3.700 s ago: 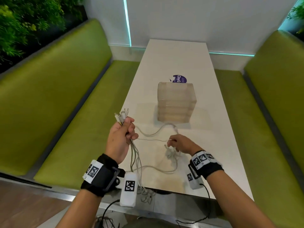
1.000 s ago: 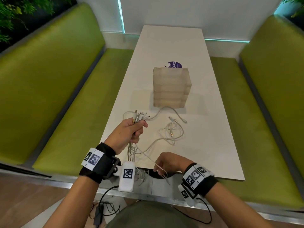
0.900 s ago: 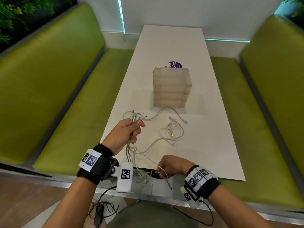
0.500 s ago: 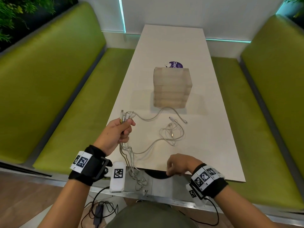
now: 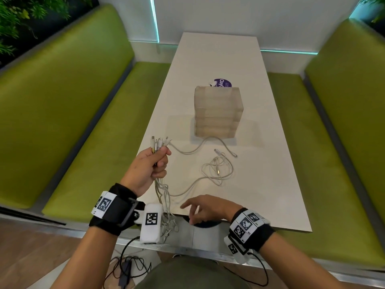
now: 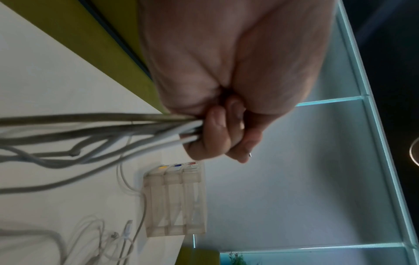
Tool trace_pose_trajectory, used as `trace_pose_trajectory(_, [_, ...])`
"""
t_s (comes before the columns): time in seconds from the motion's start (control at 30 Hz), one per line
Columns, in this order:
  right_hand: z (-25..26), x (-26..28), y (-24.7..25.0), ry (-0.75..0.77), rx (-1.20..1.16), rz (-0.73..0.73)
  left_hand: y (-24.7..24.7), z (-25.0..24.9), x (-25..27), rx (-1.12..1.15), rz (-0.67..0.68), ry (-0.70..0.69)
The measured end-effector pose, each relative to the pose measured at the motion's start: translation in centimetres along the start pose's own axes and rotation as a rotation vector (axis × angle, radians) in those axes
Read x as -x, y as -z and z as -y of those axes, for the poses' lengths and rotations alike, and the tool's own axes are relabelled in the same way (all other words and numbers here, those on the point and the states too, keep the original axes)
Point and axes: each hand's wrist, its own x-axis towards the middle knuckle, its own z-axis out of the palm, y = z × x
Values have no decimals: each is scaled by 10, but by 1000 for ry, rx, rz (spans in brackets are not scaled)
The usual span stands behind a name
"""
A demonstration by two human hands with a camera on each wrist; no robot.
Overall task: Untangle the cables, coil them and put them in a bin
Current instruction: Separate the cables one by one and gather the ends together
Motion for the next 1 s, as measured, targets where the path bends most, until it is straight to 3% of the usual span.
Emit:
trace_pose_trajectory(0.13, [12,-9,-11,60,-91,21,-3,-2,1,38,12,-9])
trace_pose_trajectory(0.27, [24,-16,-16,105,-277,-54,-6,-4,2,57,10,-11])
trace_pose_trajectory(0.4, [38,-13,-16,208,-230,-7,-6,-4,2,48,-5,-16])
trace_pose_trajectory(0.53, [27,-8,-16,173,-132,240,1,-7,1,55,-48,-38])
trace_pose_trajectory(0.6, [16,-4,-14,123,-131,287,5,-9,2,62,-62,-46])
trace_pose_trajectory(0.77, [-11,6,-5,-78,38,270,7,-13,0,75,-92,-67])
trace_pose_trajectory(0.9, [-25,8,-2,-112,19,245,5,-16,-3,77,-89,-76])
trace_pose_trajectory(1.0, [-28,9,-2,-100,-76,136,1,-11,-4,53,-64,-63])
